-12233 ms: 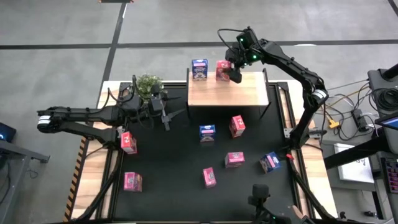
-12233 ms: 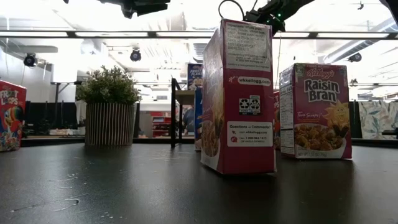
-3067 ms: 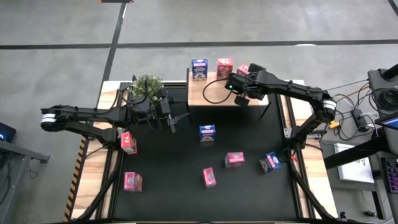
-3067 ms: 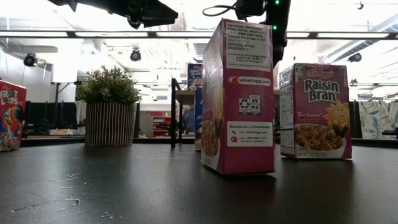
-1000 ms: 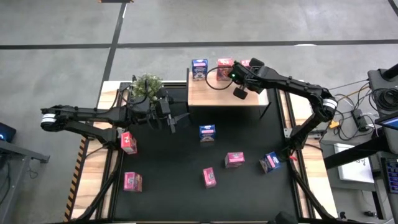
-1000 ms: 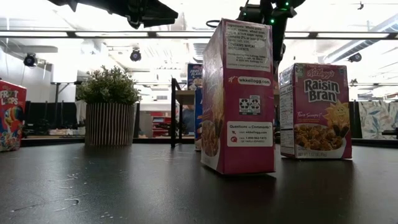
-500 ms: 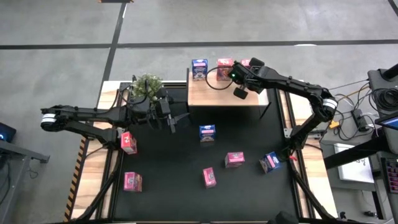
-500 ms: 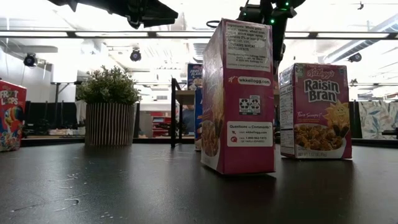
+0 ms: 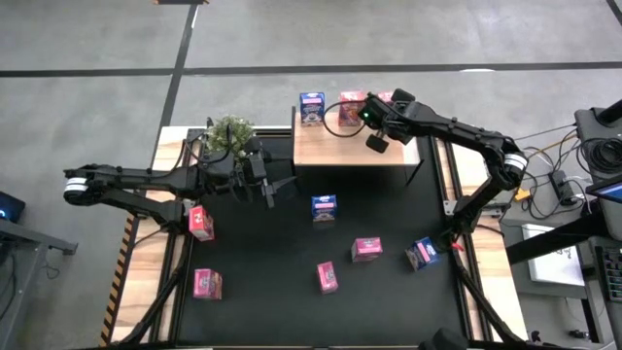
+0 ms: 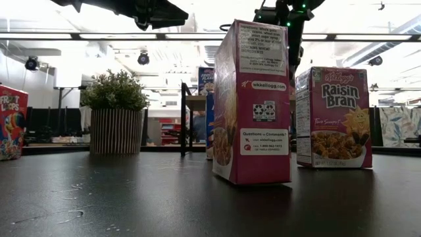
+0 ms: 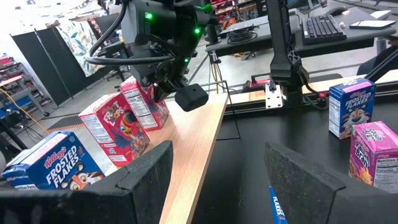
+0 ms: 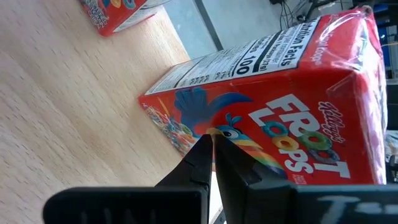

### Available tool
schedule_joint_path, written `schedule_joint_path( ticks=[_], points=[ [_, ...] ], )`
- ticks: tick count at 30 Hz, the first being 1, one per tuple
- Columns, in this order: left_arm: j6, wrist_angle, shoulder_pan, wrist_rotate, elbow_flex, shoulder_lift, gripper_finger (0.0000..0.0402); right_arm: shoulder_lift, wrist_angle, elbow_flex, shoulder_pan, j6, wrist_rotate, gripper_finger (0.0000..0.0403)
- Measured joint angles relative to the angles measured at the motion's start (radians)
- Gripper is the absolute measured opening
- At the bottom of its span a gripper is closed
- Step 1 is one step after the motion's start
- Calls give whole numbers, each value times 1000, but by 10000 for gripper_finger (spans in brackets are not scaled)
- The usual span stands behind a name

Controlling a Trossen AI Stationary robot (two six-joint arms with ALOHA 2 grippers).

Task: Stack cereal on shelf
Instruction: Put the right red cereal box on the shelf and align it with the other red cereal box on the shelf, then put the left blue cereal box on the shelf and align it with the other blue cereal box on the shelf

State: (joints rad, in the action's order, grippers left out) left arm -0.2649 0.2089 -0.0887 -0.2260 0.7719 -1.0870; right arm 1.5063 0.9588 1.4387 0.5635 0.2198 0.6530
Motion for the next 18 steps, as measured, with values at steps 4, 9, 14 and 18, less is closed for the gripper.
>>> schedule_joint_path(
  ticks=[4,9,14,18],
  points=[
    [-3,0,0,0,0,0,236,0,2,0,-20,-25,-3,9],
    [-3,0,0,0,0,0,236,-17,32,25,-78,-84,-6,9],
    [2,0,0,0,0,0,236,-93,30,28,-184,-154,-6,9],
    [19,-2,1,7,0,-12,236,-171,-12,1,-296,-227,-5,9]
  ],
)
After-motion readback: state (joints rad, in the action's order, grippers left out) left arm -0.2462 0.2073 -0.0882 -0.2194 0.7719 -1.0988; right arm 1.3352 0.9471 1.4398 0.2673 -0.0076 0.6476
